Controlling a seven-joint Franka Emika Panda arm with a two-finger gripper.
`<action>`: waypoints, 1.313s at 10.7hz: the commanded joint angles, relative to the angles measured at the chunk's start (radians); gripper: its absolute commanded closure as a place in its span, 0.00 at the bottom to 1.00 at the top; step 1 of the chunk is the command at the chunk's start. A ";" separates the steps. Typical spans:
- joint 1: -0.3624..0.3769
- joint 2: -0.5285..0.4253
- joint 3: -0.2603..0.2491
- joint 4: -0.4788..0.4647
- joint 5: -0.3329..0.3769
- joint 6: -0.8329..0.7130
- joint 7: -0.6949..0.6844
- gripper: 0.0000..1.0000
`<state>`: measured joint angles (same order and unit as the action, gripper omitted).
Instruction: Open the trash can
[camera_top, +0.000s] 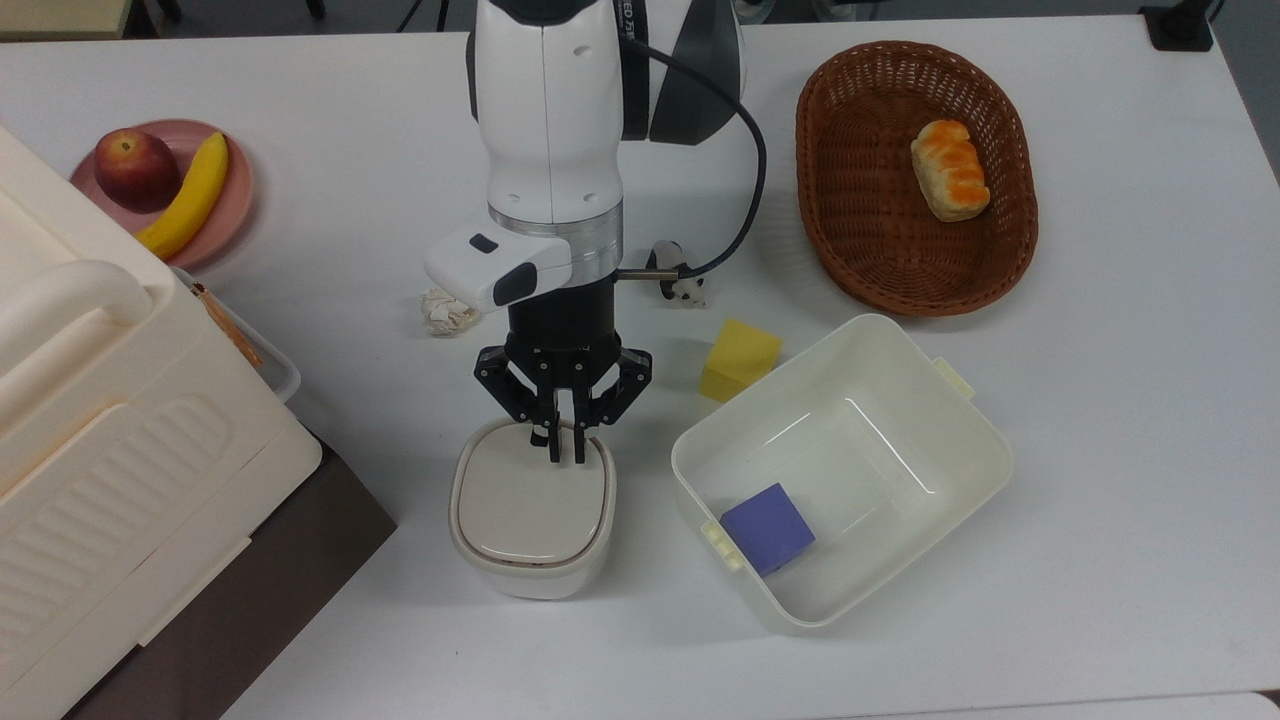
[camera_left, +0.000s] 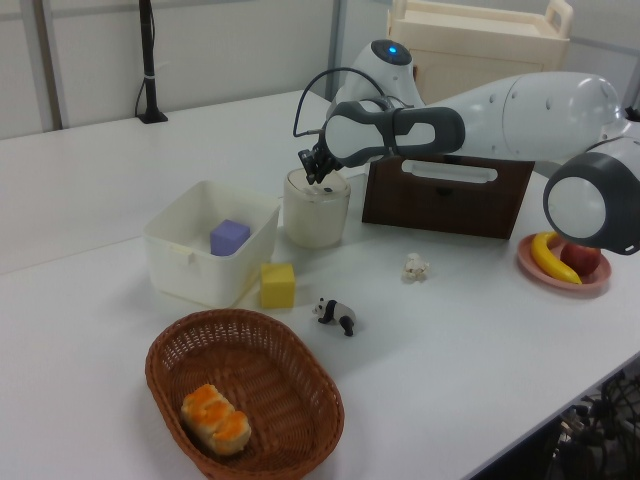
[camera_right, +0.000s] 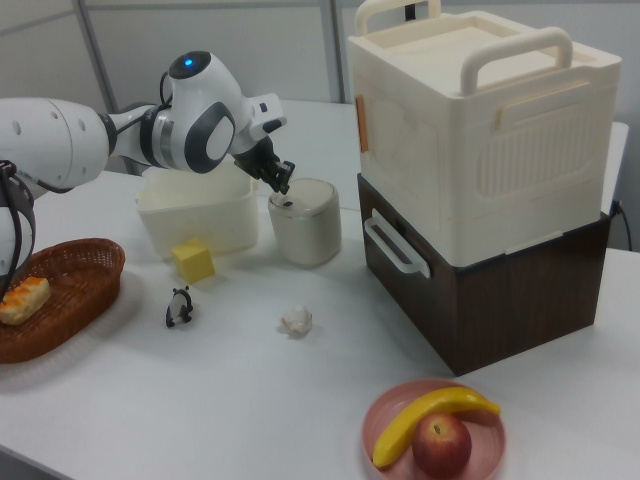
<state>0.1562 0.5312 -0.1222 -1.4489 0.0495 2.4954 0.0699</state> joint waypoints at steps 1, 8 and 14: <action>0.008 0.048 -0.014 0.015 -0.032 0.020 0.019 0.82; -0.015 -0.093 -0.017 -0.005 -0.028 -0.077 0.019 0.82; -0.047 -0.252 -0.019 -0.011 0.001 -0.597 -0.051 0.00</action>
<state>0.1181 0.3519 -0.1342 -1.4187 0.0241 2.0531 0.0637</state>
